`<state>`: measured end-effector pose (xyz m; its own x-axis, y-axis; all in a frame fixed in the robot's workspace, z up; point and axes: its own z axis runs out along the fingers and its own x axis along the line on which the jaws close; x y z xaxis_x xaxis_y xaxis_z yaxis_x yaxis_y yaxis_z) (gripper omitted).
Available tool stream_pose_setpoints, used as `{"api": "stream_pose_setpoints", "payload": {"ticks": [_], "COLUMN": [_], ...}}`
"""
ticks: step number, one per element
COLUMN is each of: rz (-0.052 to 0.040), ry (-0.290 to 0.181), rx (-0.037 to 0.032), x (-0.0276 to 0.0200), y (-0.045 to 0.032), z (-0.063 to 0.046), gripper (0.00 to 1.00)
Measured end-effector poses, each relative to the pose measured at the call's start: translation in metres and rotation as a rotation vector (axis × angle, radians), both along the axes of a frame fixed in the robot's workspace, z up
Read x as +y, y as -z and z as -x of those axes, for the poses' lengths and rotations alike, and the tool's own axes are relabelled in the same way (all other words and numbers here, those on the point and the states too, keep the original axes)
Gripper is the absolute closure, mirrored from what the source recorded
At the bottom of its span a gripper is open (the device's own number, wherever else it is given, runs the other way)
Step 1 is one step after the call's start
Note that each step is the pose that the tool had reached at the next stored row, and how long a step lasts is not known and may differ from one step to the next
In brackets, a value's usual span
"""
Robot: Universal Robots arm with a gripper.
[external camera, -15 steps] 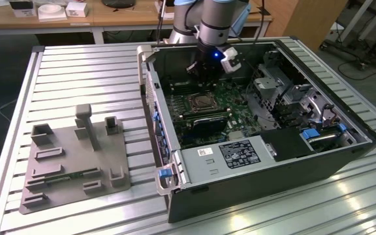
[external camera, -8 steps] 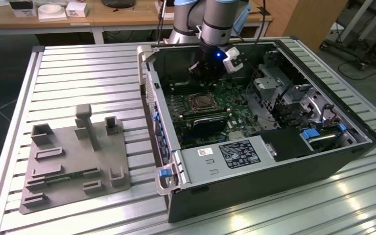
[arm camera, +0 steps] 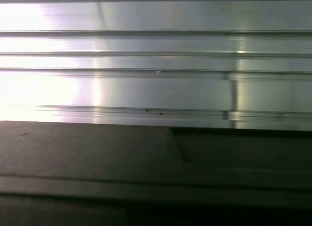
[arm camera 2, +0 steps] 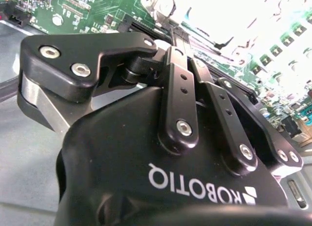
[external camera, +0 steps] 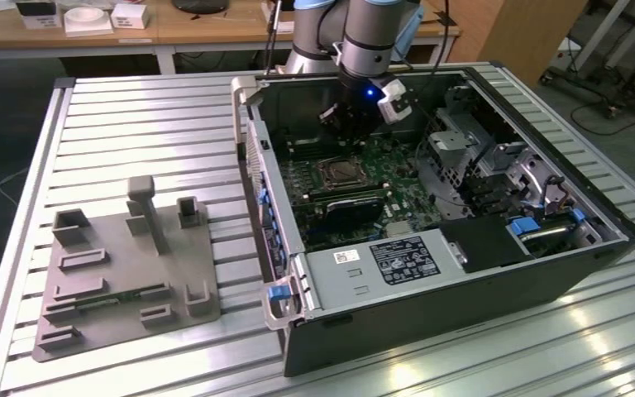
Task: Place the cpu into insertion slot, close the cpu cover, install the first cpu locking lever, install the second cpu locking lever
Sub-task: 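Install the first cpu locking lever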
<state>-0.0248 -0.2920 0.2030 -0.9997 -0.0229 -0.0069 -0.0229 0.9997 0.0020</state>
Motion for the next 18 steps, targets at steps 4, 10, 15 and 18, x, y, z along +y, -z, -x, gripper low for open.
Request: {"api": "stream_pose_setpoints", "payload": {"ticks": [4, 10, 15, 18], "rz": [0.005, 0.0306, 0.0404, 0.0422], "ry": [0.0, 0.0, 0.0, 0.0], "rx": [0.0, 0.0001, 0.0001, 0.0003], "x": [0.0001, 0.0001, 0.0003, 0.0008], "y": [0.0005, 0.0023, 0.0031, 0.0037], "z": [0.0, 0.0, 0.0, 0.0001], "gripper": [0.9, 0.9, 0.9, 0.9]}}
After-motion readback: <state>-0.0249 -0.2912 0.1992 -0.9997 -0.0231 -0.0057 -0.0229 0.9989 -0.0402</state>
